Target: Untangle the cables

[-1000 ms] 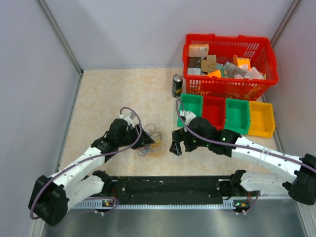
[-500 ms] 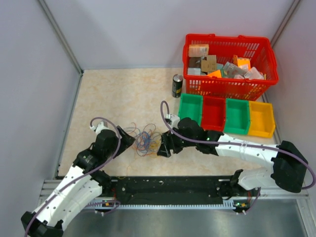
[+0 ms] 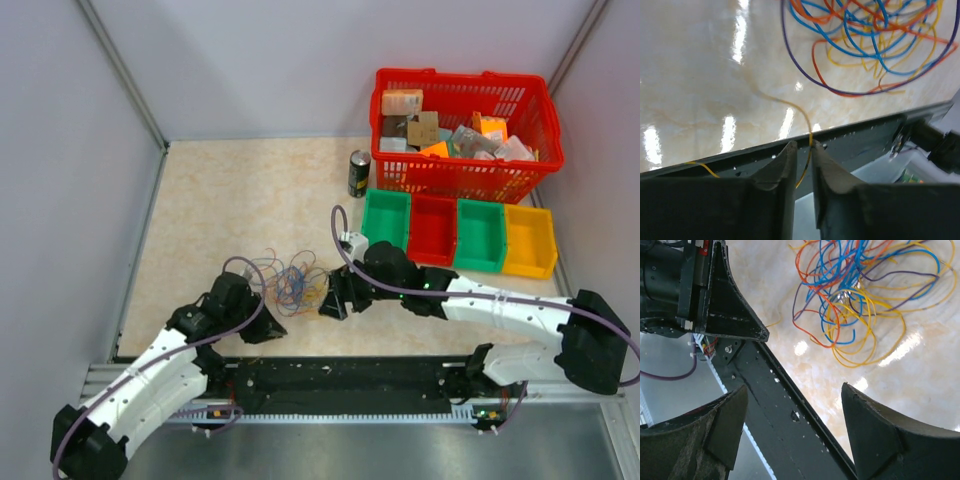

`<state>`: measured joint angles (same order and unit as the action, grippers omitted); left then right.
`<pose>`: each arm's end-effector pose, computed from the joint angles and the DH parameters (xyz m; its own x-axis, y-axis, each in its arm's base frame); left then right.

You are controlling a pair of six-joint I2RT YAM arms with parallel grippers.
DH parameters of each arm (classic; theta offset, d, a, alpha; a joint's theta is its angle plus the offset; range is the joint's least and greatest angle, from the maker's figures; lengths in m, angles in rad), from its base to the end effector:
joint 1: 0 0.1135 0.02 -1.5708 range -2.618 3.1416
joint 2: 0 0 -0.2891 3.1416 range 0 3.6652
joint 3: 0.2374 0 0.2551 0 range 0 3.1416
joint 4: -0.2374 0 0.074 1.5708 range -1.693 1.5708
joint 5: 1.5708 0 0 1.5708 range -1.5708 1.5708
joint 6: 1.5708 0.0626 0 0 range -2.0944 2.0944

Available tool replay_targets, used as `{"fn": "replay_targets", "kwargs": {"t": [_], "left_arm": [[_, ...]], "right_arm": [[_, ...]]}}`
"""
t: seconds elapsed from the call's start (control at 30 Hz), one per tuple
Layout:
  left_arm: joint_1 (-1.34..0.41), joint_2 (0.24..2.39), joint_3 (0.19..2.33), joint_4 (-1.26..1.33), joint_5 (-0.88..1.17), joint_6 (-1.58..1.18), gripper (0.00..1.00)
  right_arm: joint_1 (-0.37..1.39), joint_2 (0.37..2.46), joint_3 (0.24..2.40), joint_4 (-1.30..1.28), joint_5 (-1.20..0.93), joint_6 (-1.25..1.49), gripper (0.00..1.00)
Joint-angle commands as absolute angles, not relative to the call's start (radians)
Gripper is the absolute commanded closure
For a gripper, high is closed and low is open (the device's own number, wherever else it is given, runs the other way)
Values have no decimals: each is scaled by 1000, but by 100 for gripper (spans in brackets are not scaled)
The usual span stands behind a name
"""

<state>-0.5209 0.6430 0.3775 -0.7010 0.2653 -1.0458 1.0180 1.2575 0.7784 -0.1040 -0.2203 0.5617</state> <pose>0.0959 -0.0740 0.1691 -0.8851 -0.4549 -0.0981 -0.3122 0.7367 -0.5998 0.1413 0.2551 0.2531 -0.7380 -0.2064 -0.6424 -0.6300 0.5519 0.5465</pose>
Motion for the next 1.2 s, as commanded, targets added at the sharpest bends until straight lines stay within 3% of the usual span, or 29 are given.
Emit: {"fn": "replay_targets", "kwargs": {"t": [0.0,0.07,0.33,0.5,0.67,0.83,1.0,1.17], "left_arm": [[-534,669,389,-493,440,-988,91],[-538,625,449,-415,471,-957,99],[-540,624,1032,-258,360,-678,100],[-552,812,1124,167,647,-833,100],[-702,1006,1317,201,718,-807,100],[-761,1094,1440,101,629,-762,100],[-761,1082,1427,49,558,-744,100],[-761,1043,1397,20,534,-744,100]], "right_arm": [[1026,1171,761,-123,-158,552,25],[1028,1137,747,-149,-121,552,25],[1020,971,700,-273,113,577,23],[1017,823,701,-343,231,610,22],[1019,646,680,-408,328,623,21],[1019,591,640,-151,5,359,17],[1019,722,684,78,25,235,14],[1019,971,695,365,-3,192,21]]}}
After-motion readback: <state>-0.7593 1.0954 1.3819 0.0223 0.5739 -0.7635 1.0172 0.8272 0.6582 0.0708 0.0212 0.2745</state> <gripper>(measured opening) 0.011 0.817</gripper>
